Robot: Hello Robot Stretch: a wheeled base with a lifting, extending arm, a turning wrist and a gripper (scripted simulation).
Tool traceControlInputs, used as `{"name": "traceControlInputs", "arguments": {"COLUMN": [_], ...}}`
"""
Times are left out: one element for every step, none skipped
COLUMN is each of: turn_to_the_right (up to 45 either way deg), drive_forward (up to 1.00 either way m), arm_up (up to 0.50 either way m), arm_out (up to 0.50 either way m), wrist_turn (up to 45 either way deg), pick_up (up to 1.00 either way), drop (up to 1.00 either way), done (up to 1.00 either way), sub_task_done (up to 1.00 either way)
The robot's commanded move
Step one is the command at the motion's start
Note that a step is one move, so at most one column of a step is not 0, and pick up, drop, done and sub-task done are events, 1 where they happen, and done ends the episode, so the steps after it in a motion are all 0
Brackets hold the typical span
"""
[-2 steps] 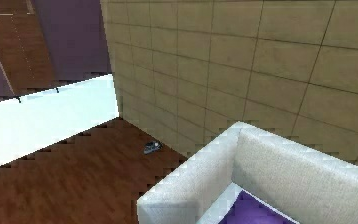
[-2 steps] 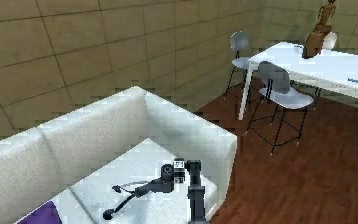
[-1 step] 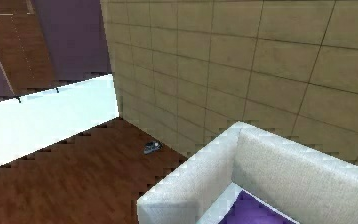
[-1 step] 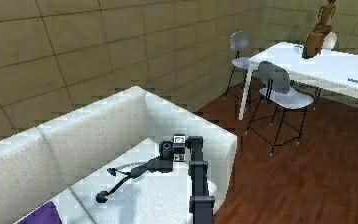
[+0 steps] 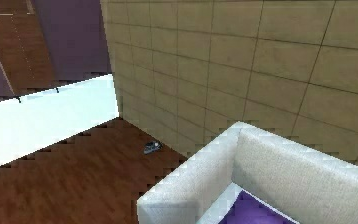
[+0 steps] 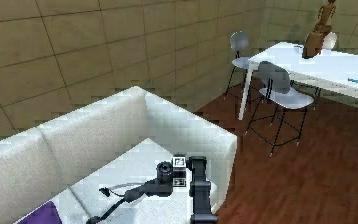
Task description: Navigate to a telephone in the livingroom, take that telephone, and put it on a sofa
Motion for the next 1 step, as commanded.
{"name": "traceControlInputs", "arguments": {"turn_to_the_right": [0.0], "drive_forward": [0.00], "arm_up": [0.00], "arm_out": [0.00], "wrist_turn": [0.0], "pick_up": [0.00], "drop": [0.00], "done": [1.00], "sub_task_done": [0.00]}}
